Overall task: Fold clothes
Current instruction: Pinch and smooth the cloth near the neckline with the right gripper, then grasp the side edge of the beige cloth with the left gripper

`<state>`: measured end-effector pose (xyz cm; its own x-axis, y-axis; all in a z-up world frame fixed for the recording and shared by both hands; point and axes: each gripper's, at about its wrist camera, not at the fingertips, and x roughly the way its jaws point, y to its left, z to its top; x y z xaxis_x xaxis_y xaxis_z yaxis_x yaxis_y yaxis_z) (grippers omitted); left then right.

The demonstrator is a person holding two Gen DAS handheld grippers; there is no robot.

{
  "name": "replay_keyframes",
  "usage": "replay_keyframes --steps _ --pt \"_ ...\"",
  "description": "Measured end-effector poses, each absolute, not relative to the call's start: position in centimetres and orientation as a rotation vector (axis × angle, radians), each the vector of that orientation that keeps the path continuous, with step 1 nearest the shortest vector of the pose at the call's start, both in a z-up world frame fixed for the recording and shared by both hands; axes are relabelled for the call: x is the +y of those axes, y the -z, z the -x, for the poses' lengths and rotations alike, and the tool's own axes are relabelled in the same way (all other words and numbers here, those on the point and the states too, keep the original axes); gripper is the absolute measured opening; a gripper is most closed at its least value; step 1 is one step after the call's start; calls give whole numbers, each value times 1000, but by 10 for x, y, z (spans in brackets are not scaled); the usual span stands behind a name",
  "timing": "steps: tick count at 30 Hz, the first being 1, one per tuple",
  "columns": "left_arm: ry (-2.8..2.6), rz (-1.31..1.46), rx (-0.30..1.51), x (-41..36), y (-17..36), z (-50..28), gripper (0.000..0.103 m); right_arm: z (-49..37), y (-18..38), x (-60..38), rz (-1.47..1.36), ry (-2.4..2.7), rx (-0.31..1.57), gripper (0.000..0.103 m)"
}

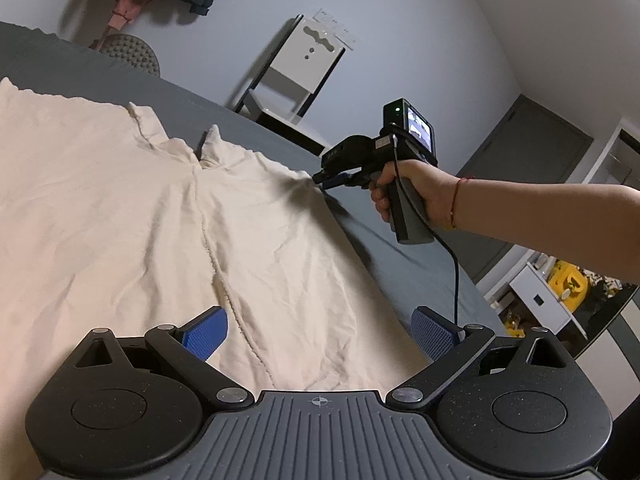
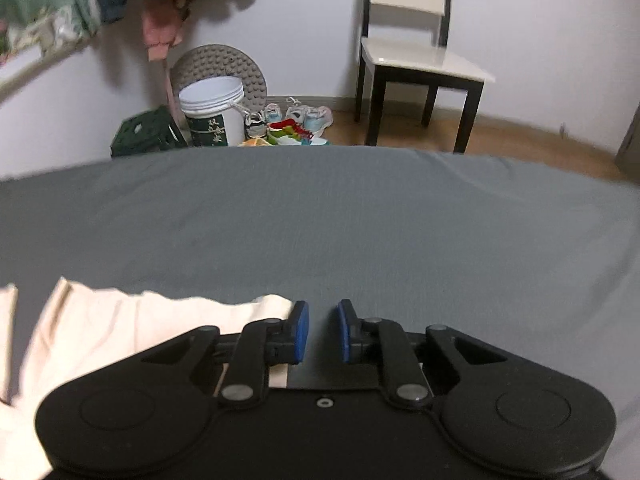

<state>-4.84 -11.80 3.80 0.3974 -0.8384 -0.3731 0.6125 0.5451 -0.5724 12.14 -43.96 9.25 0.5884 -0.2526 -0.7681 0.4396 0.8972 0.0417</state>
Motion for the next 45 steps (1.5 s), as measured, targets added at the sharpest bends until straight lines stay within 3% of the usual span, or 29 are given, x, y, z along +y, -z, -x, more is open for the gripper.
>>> replay_keyframes --steps 4,9,13,16,19,22,27,34,39,45 --pt "991 244 573 -130 -53 69 99 -110 -111 -446 -233 364 876 24" --pt "1047 -189 305 -169 -75 137 99 -82 -142 -444 -173 263 1004 39" --pt "958 -572 178 -210 -63 188 99 -36 -165 -425 20 167 1191 42" --pt "974 -664 121 -225 -64 214 98 16 -191 -407 145 100 1266 42" --pt "936 -729 82 -242 -63 231 98 69 -219 -399 -24 88 1241 46" --pt "887 -854 18 -263 -54 240 97 115 -234 -396 -248 49 1141 60" --pt "844 -1089 -87 -285 -40 264 74 150 -208 -391 -478 -103 954 60" --pt "846 -1168 1 -303 -41 272 72 147 -149 -409 -752 -83 965 60" --pt "870 -1221 106 -325 -51 278 46 149 -143 -420 -821 -59 914 60" --pt "875 -1080 226 -316 -65 268 43 157 -118 -407 -891 -120 939 59"
